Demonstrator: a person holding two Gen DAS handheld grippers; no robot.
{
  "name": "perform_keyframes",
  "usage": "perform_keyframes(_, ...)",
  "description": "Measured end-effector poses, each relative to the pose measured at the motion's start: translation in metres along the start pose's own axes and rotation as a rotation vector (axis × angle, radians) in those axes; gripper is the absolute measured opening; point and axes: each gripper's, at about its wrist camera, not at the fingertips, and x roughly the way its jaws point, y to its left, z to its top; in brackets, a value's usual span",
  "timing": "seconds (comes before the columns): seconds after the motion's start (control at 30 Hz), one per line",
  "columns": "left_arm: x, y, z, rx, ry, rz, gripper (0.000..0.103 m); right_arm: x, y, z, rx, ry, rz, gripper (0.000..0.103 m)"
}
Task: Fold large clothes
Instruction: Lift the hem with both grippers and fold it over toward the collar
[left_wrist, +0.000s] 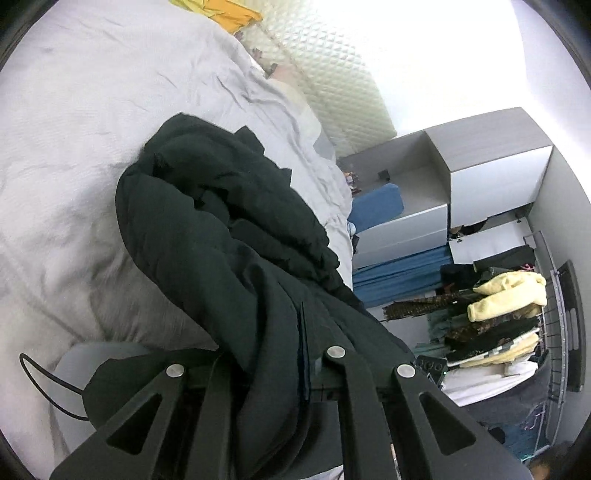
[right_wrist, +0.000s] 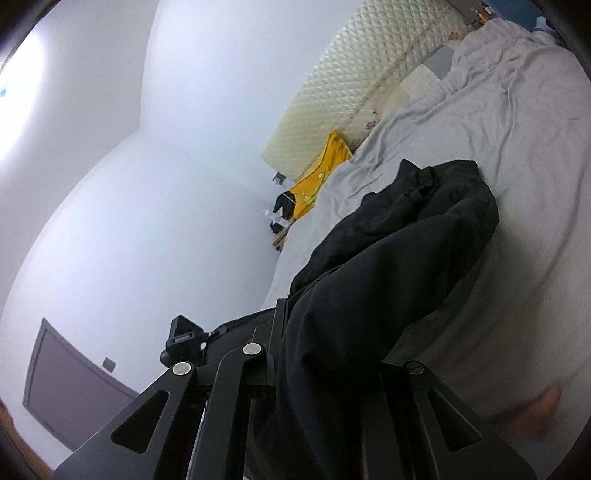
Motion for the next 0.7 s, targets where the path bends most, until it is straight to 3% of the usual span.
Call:
perform_keyframes(0.2,-0.039,-0.018,-0.037,-0.011,0.008,-0.016,0.006,-0.035,0.025,-0.04,0.087,-0.077,0.004,0.008)
perform_keyframes(0.37,-0.048,-0.026,-0.047,-0.008,0.02,0.001,0.007,-0.043,0.034,-0.048,0.098,-0.089,-0.042,0.008)
perform_keyframes(0.5,-0.041,-0.027,-0.036,-0.006,0.019,0.002,0.007,-0.036,0.018,-0.033,0.155,-0.102,-0.045,0.008)
perform_keyframes(0.7,0.0,-0.021,0.011,-0.024,0.03,0.041,0.008,-0.018,-0.015,0.009,0.274,-0.106,-0.05,0.009)
